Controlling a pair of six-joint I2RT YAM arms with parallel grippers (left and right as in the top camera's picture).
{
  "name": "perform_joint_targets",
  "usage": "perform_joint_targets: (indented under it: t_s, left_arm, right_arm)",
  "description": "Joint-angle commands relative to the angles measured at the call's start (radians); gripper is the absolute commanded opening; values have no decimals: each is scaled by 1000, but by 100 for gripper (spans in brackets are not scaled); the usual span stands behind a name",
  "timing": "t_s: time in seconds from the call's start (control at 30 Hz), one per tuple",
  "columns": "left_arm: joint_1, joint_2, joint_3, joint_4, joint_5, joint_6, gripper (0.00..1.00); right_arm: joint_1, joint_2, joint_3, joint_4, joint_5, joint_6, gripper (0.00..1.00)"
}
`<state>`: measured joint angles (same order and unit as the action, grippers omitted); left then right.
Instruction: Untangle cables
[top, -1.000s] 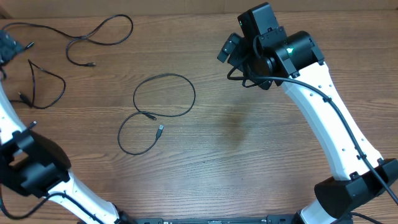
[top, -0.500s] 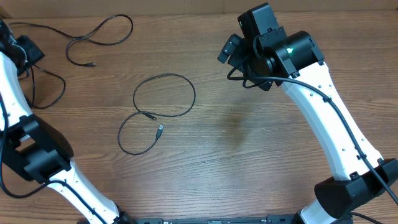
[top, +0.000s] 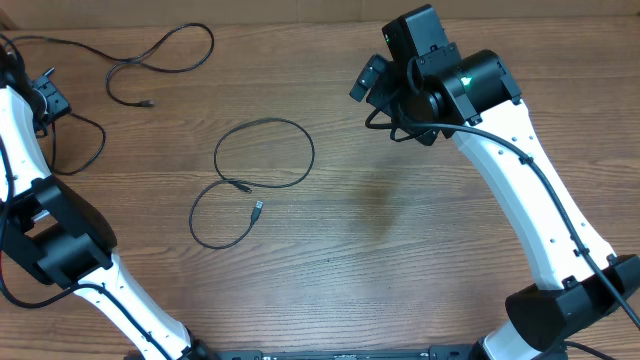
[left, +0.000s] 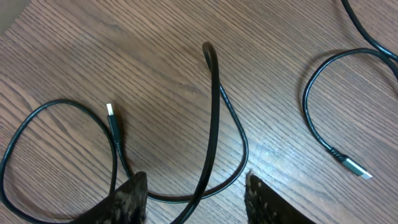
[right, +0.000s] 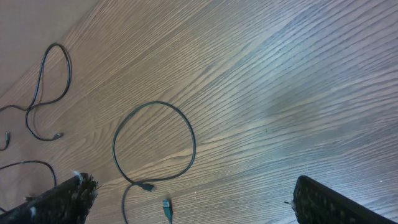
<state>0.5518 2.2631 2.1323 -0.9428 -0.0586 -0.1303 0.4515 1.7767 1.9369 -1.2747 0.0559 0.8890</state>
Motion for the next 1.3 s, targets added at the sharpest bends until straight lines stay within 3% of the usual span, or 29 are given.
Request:
perform_joint_targets:
  t_s: [0.0, 0.13, 0.3, 0.47, 0.87, 1.27]
  left_arm:
    - [4, 10, -31, 5, -19, 24, 50]
    - [4, 23, -50, 9, -19, 27, 39]
    - [4, 56, -56, 11, -19, 27, 34]
    - [4, 62, -56, 14, -36, 27, 4]
    - [5, 71, -120, 45, -138, 13, 4]
    - [5, 72, -219, 177, -27, -1, 4]
  right_arm:
    - [-1, 5, -6, 3, 2, -4, 100]
    - [-1, 5, -6, 1, 2, -4, 100]
    - [-1, 8, -6, 1, 2, -4, 100]
    - [-1, 8, -6, 5, 2, -4, 100]
    - [-1, 10, -6, 5, 2, -4, 100]
    - [-1, 21, -6, 14, 2, -4, 100]
